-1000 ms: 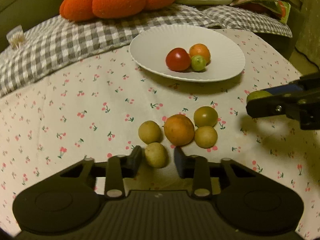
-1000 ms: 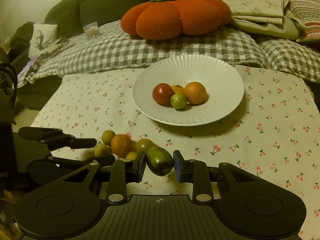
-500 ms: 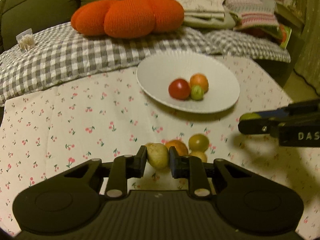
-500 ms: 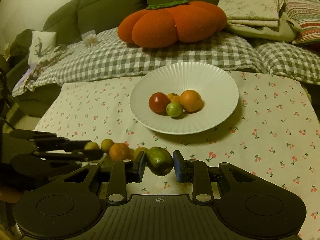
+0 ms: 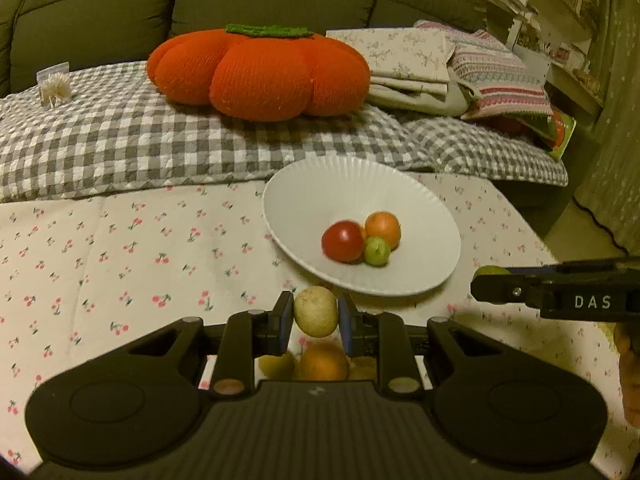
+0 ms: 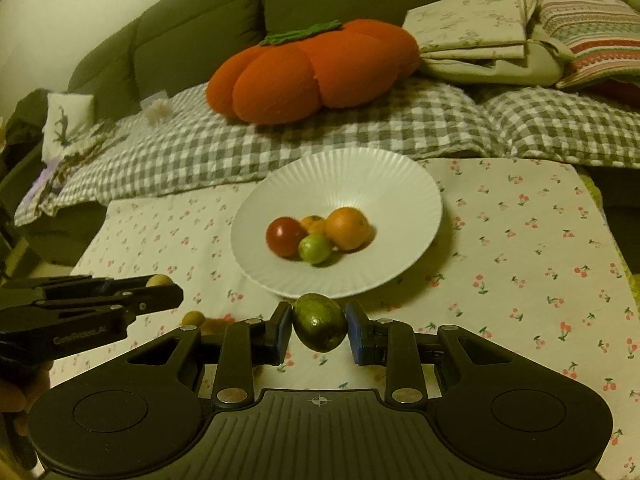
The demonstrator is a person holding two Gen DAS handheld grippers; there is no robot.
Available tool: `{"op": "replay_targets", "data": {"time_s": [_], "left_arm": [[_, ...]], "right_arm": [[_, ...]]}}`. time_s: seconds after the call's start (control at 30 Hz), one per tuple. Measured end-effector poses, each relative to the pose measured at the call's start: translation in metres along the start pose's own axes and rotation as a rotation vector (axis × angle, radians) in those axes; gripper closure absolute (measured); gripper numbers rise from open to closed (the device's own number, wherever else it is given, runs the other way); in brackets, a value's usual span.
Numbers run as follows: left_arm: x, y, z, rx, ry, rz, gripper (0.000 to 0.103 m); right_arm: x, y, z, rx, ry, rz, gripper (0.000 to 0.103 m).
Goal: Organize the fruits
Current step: 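Carry the lime and yellow fruit onto the white plate and release them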
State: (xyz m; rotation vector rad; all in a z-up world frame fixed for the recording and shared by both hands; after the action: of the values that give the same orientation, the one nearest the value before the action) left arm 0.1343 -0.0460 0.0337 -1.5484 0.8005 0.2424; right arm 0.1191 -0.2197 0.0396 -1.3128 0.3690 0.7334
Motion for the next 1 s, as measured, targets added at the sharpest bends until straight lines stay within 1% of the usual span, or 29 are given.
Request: {"op": "replay_targets", "data": {"time_s": [0.1, 0.23, 0.37, 0.5, 0.6, 0.73, 0.87, 1.0], "left_arm": [[0.006, -0.011, 0.000, -0.021, 0.006, -0.024, 0.081], [0.025, -0.026, 0.003, -0.075, 0.027, -0.045, 0.081], [0.044, -0.030, 0.006, -0.087, 0.022, -0.049, 0.081], [0.058, -0.033, 0.016, -0.127, 0.021, -0.042, 0.081], [0.066, -0.037, 0.019, -0.126, 0.018, -0.055, 0.081], [0.076, -0.038, 0.016, -0.118, 0.031, -0.062, 0.081], [0.087, -0.036, 0.014, -0.122, 0.037, -0.054, 0.081], [0.090, -0.032, 0.012, -0.119, 0.038, -0.052, 0.081]], "right_arm": [[0.000, -0.005, -0.008, 0.022, 0.011, -0.012, 0.075], [0.002, -0.013, -0.020, 0.058, 0.026, -0.034, 0.075], [0.008, -0.023, -0.034, 0.072, 0.060, -0.060, 0.075], [0.020, -0.032, -0.039, 0.032, 0.098, -0.092, 0.075], [0.035, -0.035, -0.036, -0.007, 0.103, -0.104, 0.075], [0.053, -0.032, -0.034, -0.044, 0.115, -0.092, 0.075], [0.060, -0.028, -0.033, -0.110, 0.140, -0.093, 0.075], [0.063, -0.027, -0.029, -0.129, 0.124, -0.099, 0.075]]}}
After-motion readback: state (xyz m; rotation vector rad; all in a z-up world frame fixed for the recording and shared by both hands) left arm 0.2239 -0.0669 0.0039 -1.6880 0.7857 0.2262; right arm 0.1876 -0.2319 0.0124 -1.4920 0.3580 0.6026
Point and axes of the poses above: each gripper's, at about its wrist camera, not at the fingertips, and x roughly the way its jaws point, z to its left, y to its underside, the point moved 8 cm from there along x, roughly the way its jaws point, and after that the axes turned 4 degrees about -z, right-handed, at the moved point
